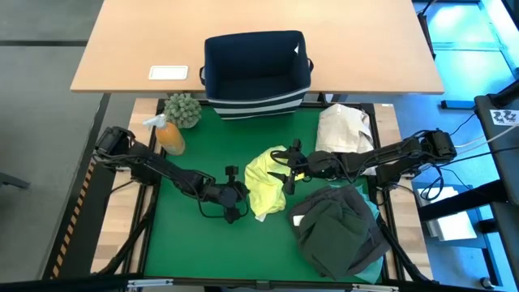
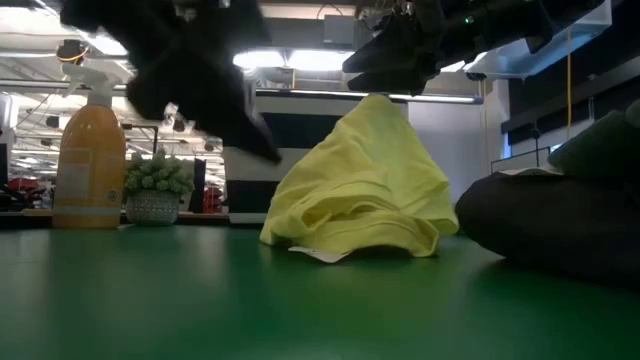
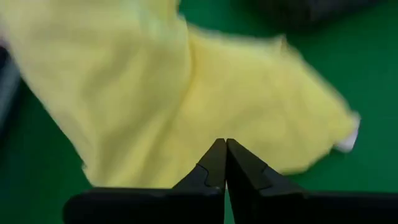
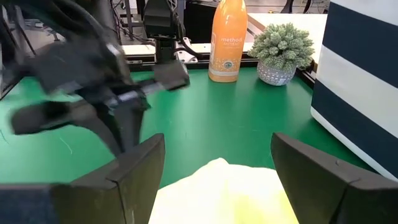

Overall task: Fold laundry
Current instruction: Fold the yellow shirt on the table

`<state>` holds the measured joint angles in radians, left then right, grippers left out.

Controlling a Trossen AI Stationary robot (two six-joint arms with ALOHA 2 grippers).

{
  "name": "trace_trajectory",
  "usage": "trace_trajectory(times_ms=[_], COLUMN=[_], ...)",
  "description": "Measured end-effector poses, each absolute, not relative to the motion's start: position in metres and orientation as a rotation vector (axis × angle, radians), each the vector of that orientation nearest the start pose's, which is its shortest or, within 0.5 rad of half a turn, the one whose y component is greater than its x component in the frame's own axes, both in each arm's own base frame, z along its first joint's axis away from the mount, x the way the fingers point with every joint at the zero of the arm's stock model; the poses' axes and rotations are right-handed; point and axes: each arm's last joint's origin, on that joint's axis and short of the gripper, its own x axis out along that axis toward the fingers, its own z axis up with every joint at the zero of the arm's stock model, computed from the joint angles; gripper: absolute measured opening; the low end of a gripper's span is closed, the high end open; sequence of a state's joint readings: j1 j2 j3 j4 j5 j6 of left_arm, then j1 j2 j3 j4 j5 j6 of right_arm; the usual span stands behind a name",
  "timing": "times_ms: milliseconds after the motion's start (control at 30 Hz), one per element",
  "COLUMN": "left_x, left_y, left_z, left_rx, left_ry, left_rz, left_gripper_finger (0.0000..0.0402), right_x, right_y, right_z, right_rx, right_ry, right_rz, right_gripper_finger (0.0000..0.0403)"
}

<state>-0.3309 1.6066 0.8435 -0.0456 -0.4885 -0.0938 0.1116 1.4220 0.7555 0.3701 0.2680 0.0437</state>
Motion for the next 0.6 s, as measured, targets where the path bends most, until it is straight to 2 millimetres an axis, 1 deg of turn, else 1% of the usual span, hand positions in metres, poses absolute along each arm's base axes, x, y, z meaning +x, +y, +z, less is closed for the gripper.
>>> trace_trajectory(times_ms=[100,200,400,467,600], left_x=[0.305,0.306,0.297,0.294,0.288], left_y=[-0.102,-0.117,-0.141,-0.148,-0.158], left_z=[0.191,0.207,0.234,0.241,0.247], left_rx=[0.306,0.398,0.507,0.528,0.571], left_ry=[0.668,0.659,0.669,0.658,0.640], left_rz=[0.205,0.226,0.321,0.345,0.362], left_gripper_finger=[0.0001,0.0001,0.0000,0.0000,0.0000], right_x=[0.301,0.301,0.301,0.301,0.301], right_y=[0.026,0.026,0.026,0.026,0.026], right_z=[0.232,0.232,0.232,0.232,0.232], right_rx=[-0.013,-0.014,-0.014,-0.015,-0.014], right_ry=[0.292,0.293,0.294,0.293,0.293], right_rz=[-0.162,-0.162,-0.162,-0.162,-0.162], right_gripper_finger=[0.0292,0.0292,0.0292,0.0292,0.0292])
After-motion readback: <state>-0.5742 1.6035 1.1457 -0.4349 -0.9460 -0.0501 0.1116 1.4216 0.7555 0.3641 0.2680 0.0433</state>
